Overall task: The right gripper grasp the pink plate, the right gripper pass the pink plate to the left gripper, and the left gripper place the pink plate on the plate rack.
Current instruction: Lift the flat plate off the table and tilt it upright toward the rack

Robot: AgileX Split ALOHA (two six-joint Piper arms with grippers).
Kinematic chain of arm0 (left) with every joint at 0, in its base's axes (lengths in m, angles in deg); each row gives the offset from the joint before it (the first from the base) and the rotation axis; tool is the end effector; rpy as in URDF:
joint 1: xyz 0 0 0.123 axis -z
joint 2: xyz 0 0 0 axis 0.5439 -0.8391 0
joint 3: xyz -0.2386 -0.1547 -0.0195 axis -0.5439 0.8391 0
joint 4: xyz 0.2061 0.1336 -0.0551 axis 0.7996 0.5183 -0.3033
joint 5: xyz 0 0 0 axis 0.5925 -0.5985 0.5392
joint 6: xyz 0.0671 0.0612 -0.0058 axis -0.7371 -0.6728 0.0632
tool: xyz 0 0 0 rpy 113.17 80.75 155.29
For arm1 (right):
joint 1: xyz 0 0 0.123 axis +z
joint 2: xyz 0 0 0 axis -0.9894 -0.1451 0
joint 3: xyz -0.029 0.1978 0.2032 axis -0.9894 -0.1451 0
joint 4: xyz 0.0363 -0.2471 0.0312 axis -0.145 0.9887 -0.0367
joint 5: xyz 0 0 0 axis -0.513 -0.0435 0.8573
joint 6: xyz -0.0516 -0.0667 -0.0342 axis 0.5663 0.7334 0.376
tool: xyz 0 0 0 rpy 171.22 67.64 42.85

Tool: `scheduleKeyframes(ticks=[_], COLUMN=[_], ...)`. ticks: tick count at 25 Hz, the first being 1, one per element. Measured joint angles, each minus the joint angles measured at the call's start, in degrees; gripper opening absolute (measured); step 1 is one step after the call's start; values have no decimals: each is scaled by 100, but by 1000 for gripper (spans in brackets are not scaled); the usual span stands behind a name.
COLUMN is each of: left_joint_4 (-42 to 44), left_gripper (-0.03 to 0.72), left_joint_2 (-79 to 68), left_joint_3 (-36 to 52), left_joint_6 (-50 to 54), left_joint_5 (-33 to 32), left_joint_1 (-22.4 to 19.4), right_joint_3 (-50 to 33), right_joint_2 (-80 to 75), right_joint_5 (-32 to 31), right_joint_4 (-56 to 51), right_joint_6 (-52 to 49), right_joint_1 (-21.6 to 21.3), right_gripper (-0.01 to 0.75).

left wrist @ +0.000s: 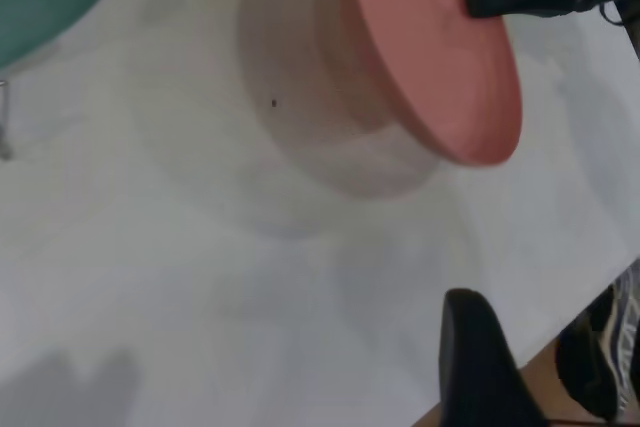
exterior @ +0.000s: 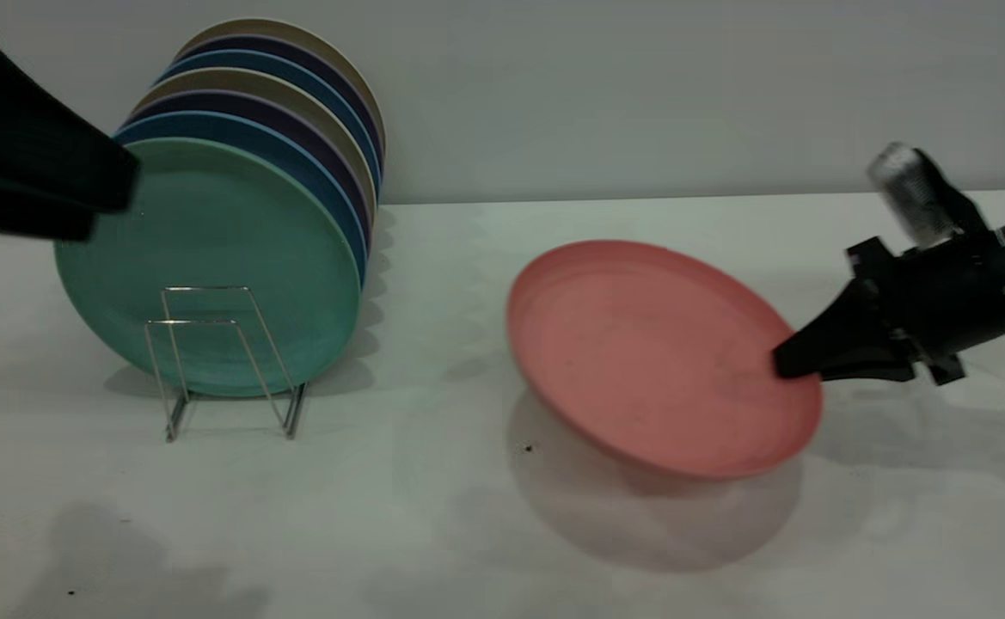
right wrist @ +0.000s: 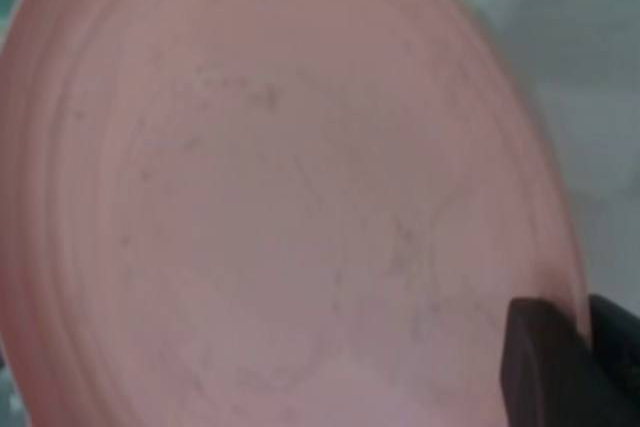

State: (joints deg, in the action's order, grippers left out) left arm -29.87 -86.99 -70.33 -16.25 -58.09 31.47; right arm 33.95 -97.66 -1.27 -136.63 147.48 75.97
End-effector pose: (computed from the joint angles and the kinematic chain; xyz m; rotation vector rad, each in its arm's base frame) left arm 0.2282 -0.0483 0.2227 0.2205 2.4221 -0.7871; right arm 0.3845 0.0324 0.0276 -0.1453 2.5900 1.1876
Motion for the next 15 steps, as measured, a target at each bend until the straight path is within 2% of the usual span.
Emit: scheduleKeyframes(ticks=[5,15], left_joint_4=[-391,-1085], left_gripper=[393,393], left_joint_2=[-662,-1632], left_joint_3=[-42,-42], left_joint_6=[-599,-1029], left_joint_5=[-96,-276], left_joint_1=[0,0], right_joint_3=[0,0], right_joint_2=[0,0], right_joint_5=[-51,-752], right_joint_4=[0,-387], right_joint_6=[40,457], right_joint_1=[291,636], right_gripper=[17,17])
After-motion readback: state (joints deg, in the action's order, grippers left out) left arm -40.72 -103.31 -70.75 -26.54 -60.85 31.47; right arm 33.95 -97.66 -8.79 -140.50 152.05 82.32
